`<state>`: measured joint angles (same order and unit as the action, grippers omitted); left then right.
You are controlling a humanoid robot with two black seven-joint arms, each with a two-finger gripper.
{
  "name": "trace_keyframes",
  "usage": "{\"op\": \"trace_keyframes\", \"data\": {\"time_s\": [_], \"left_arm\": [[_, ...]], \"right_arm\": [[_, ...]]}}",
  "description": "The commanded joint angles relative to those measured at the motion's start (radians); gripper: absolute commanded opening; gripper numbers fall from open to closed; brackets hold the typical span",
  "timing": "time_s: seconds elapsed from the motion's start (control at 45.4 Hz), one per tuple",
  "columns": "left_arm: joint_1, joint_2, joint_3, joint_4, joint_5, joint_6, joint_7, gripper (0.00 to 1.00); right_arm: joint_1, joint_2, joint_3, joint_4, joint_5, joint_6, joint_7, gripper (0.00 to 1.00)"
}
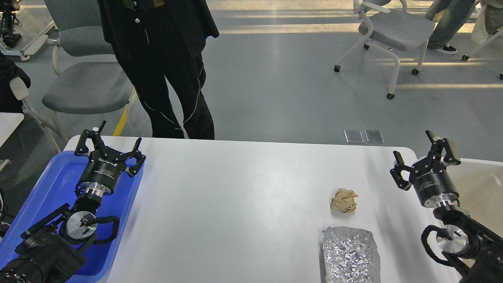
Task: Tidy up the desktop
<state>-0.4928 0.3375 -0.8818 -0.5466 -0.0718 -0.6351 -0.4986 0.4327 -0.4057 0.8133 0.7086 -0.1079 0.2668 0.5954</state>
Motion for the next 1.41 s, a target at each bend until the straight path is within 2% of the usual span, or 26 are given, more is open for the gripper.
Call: {"op": "trace_keyframes", "data": {"time_s": [0.0,0.154,0.815,0.881,1.014,1.102,1.3,1.388], "left_arm": [[0.000,0.000,0.001,-0.001,0.001,0.000,0.000,1.00],[-0.001,0.000,0.000,0.000,0.000,0.003,0.000,1.00],[-0.001,0.000,0.000,0.000,0.001,0.003,0.000,1.00],[-0.001,0.000,0.000,0.000,0.000,0.003,0.000,1.00],[-0.001,0.000,0.000,-0.001,0.001,0.003,0.000,1.00],[-0.001,0.000,0.000,0.000,0.001,0.003,0.000,1.00],[-0.001,0.000,0.000,0.000,0.001,0.002,0.000,1.00],[-0.001,0.000,0.000,0.000,0.001,-0.003,0.000,1.00]], "right_arm": [[0.000,-0.002,-0.005,0.003,0.001,-0.008,-0.002,1.00],[0.000,0.001,-0.016,0.006,-0.012,-0.044,0.001,1.00],[0.005,-0.005,-0.016,0.032,-0.013,-0.043,-0.017,1.00],[0.003,-0.007,-0.016,0.035,-0.013,-0.043,-0.038,1.00],[0.003,-0.033,-0.008,0.068,-0.013,-0.064,-0.135,1.00],[0.011,-0.045,-0.011,0.083,-0.013,-0.084,-0.149,1.00],[0.015,-0.050,0.014,0.084,-0.018,-0.084,-0.132,1.00],[0.012,-0.087,-0.006,0.103,-0.036,-0.080,-0.076,1.00]]}}
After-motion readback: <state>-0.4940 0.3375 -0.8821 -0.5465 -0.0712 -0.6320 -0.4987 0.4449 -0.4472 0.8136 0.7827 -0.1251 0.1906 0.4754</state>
